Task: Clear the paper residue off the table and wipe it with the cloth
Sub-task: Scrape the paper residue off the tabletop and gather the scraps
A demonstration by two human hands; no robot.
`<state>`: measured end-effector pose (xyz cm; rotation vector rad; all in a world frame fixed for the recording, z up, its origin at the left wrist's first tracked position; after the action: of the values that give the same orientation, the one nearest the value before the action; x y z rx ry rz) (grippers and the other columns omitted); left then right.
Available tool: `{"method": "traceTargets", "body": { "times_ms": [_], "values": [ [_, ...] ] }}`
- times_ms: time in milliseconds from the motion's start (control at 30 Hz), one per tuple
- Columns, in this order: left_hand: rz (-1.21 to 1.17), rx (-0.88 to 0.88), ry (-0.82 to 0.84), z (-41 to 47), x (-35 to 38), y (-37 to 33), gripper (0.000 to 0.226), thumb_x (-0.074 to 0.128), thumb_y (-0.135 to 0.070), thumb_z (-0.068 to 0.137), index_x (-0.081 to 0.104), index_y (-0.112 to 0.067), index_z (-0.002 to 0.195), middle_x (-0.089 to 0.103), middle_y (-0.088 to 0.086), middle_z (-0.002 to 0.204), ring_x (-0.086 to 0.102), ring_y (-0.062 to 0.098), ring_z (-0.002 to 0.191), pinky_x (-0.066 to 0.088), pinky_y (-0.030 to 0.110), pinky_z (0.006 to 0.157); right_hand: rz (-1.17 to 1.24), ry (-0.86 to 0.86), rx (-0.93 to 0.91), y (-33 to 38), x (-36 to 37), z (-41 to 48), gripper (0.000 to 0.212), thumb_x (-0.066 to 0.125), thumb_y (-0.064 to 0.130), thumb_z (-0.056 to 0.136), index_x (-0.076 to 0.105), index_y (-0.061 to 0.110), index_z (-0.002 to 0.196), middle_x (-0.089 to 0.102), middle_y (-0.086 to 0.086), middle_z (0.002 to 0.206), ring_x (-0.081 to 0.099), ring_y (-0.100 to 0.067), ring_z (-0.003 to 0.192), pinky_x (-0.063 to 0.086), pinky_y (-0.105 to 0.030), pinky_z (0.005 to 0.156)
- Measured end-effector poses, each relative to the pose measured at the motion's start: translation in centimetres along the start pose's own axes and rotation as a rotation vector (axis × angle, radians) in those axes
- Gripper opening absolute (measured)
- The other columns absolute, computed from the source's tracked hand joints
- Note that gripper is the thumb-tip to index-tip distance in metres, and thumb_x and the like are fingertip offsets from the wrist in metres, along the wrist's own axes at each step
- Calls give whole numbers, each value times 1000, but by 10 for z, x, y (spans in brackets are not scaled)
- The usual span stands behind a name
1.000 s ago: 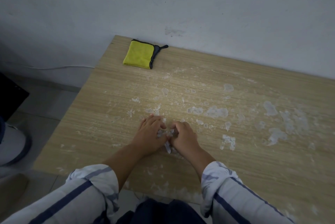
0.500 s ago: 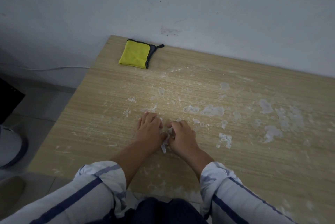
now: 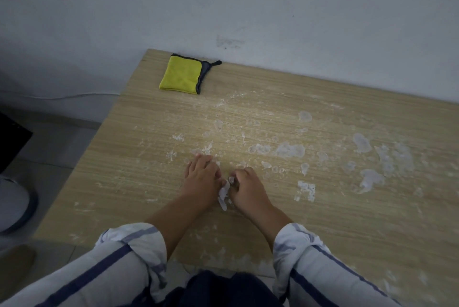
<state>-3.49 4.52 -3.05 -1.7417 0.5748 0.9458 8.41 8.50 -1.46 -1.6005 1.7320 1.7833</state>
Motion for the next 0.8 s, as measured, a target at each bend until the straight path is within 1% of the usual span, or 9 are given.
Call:
{"method": "traceTargets", "body": {
  "times_ms": [67,133,267,367,433,567,633,700,800],
  "values": [
    [3,0,7,0,0,1,14,53,-29,92,56,-18,100,29,3,149,5,22,146,5,37,119,20,-19,10,1,0,1,22,46,10,91,60,3,106,49,-10,105,51,-26,93,37,-28,75],
    [13,1,12,-1,-1,1,16,48,-29,94,57,-18,103,29,3,150,6,23,146,5,37,118,53,-62,14,-1,-5,1,23,45,8,92,63,2,106,51,-9,101,50,-24,91,35,-26,76],
    [9,11,11,-3,-1,0,22,38,-24,98,56,-16,108,32,2,148,8,22,145,7,37,117,103,-123,81,-7,-18,-3,25,47,13,93,62,8,112,54,-9,115,53,-22,98,35,-22,78],
    [-7,23,-5,-2,-2,-1,19,40,-20,97,57,-16,104,39,1,141,17,24,142,13,38,117,56,12,108,-9,-12,-7,36,57,18,85,54,11,120,44,-8,121,52,-23,95,38,-25,77],
    [-7,37,-16,-2,-2,-3,18,42,-18,96,58,-16,103,42,2,136,24,22,139,17,37,115,0,88,71,-6,-3,-10,45,62,20,82,49,10,124,38,-8,121,51,-24,87,39,-27,74],
    [5,54,3,-3,1,-10,22,41,-19,95,58,-15,110,41,4,139,25,22,138,17,35,115,-1,25,55,0,4,-8,33,57,18,86,53,7,117,40,-10,117,46,-19,74,41,-26,71],
    [17,67,-8,-3,1,-15,23,42,-19,95,58,-14,111,42,3,137,27,21,137,17,34,113,17,24,44,0,3,-7,36,59,19,85,53,9,119,42,-9,118,49,-20,79,39,-24,72],
    [23,85,-31,-3,1,-19,21,44,-17,94,58,-13,110,46,3,131,31,22,134,20,34,112,50,10,53,-3,-2,-10,43,62,21,83,50,10,123,41,-6,119,54,-24,90,40,-25,75],
    [43,132,-106,-2,1,-32,22,47,-17,91,57,-12,109,52,5,123,38,26,130,25,37,111,63,-102,104,-18,-19,-19,35,60,25,83,52,10,114,44,-5,112,53,-26,94,42,-29,75]
  ]
}}
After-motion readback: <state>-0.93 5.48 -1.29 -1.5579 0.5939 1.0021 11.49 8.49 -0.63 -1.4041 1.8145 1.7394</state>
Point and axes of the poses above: each hand's wrist, its own z-axis towards the middle knuckle, its own x-axis out of the palm, y = z × x, the point moved 5 cm from there along z, towards the middle knuckle
